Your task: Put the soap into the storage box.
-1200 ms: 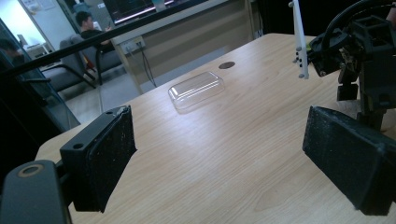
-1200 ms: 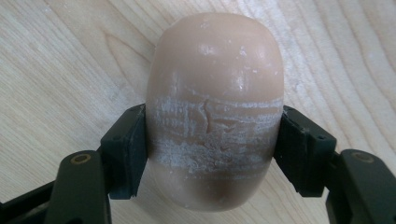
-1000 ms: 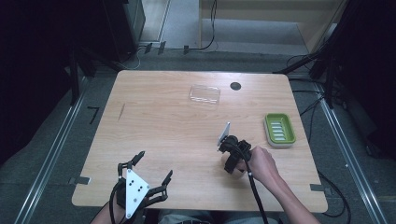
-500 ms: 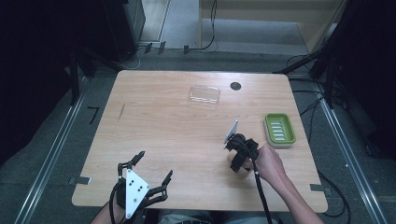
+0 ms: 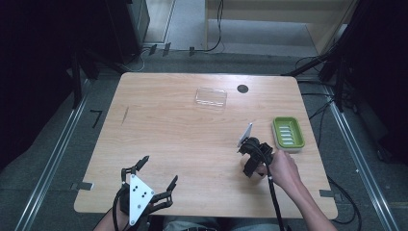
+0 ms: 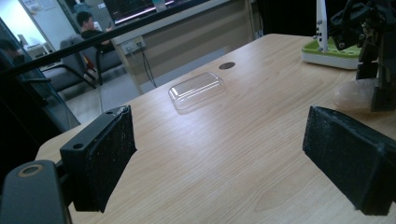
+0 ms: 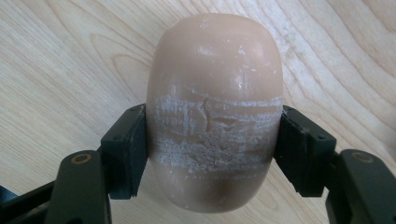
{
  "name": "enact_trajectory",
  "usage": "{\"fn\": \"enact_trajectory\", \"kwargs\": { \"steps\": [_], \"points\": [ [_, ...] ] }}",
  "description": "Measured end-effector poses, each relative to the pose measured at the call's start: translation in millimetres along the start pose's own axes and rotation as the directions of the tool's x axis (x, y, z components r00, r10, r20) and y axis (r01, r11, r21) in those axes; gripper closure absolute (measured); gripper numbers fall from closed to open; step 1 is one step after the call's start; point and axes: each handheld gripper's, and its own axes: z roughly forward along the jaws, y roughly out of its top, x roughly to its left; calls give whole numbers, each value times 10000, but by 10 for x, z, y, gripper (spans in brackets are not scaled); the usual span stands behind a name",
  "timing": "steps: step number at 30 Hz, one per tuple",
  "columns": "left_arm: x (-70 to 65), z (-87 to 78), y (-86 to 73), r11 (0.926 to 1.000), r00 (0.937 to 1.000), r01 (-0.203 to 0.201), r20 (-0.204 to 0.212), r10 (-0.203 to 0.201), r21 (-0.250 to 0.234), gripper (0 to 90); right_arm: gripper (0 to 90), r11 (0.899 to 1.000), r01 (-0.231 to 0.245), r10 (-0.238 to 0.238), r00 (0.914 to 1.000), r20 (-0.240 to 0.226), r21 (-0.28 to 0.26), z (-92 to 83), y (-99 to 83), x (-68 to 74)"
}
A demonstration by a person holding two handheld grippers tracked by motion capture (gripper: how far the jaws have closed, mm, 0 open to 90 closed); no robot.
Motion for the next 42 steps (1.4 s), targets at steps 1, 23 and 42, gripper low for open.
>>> {"fn": "enact_trajectory", "kwargs": {
  "steps": [1,23,42],
  "points": [
    [-1,1,0,10000,10000,5,0,-5,2,99,333,10000,19,-19,10000,17,25,-1,-19,-22],
    [-2,2,1,10000,10000,8,-10,-8,1,99,334,9981,-592,591,9982,58,170,-24,-192,-232],
    [-3,3,1,10000,10000,13,1,-13,-3,99,334,9930,-1179,1178,9930,108,122,-73,-335,-451]
  ]
}}
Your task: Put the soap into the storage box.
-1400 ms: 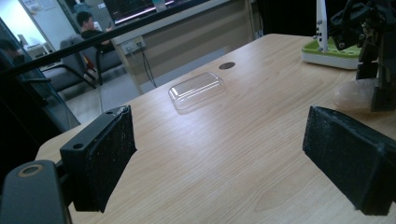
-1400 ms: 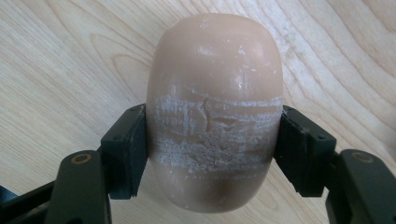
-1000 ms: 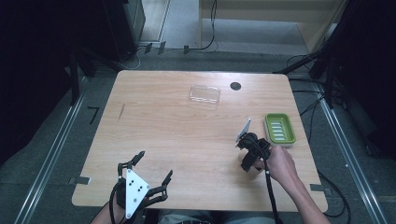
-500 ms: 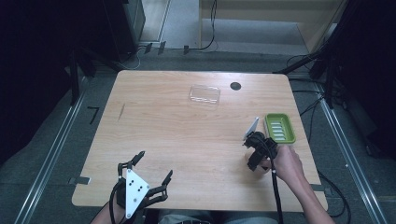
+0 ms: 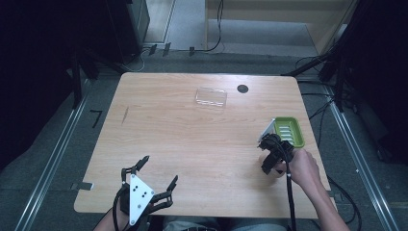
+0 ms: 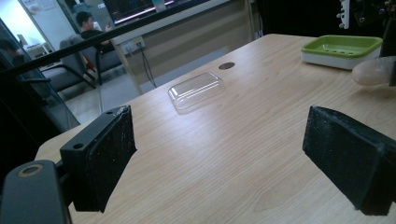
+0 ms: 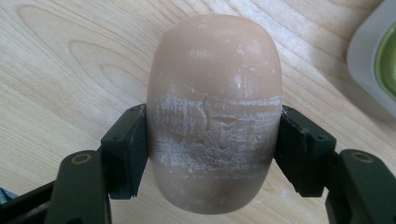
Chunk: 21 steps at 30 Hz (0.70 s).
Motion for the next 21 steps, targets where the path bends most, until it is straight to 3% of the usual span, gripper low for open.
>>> {"fn": "enact_trajectory", "kwargs": {
  "steps": [21],
  "points": [
    [2,0,0,10000,10000,25,-7,-25,0,99,334,9965,-831,831,9965,127,5,-51,-126,-267]
  ]
}}
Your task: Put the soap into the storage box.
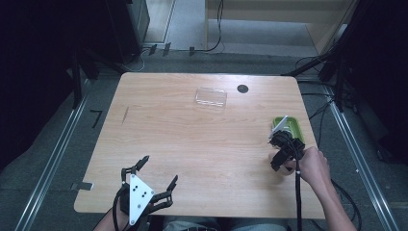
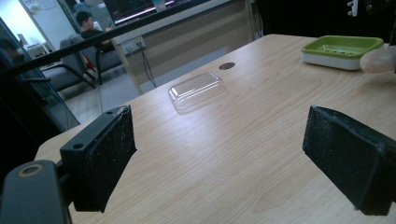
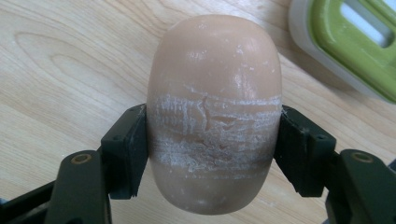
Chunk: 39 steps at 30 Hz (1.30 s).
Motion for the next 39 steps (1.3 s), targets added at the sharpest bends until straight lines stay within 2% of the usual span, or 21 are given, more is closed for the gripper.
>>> {"fn": "enact_trajectory", "kwargs": {
  "steps": [28,29,39],
  "points": [
    [2,-1,0,10000,10000,10,-9,-10,3,99,334,9975,-486,493,9987,132,-513,-176,-54,-242],
    [1,-1,0,10000,10000,15,-13,-15,4,100,334,9971,-603,609,9981,116,-464,-175,-54,-251],
    [-6,9,2,10000,10000,25,5,-25,-12,99,334,9966,-725,728,9973,63,-398,-169,-29,-335]
  ]
}}
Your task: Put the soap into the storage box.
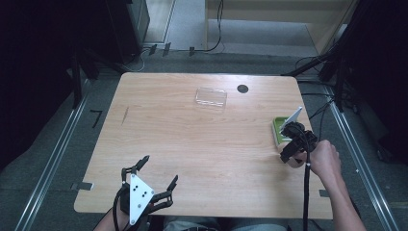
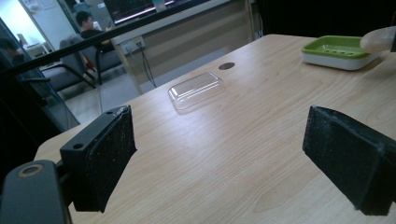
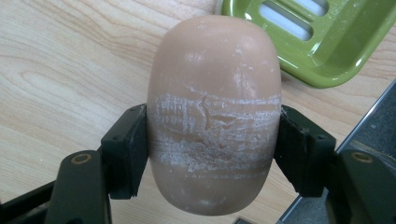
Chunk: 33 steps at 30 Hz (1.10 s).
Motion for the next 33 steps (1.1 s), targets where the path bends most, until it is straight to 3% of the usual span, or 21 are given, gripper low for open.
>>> {"fn": "enact_trajectory", "kwargs": {
  "steps": [5,33],
  "points": [
    [2,1,1,10000,10000,-29,11,29,16,99,334,9996,-293,293,9995,-67,-3,-19,16,-57],
    [-1,7,2,10000,10000,-55,49,55,12,99,335,9971,-762,761,9969,-181,-32,-24,154,-305]
  ]
}}
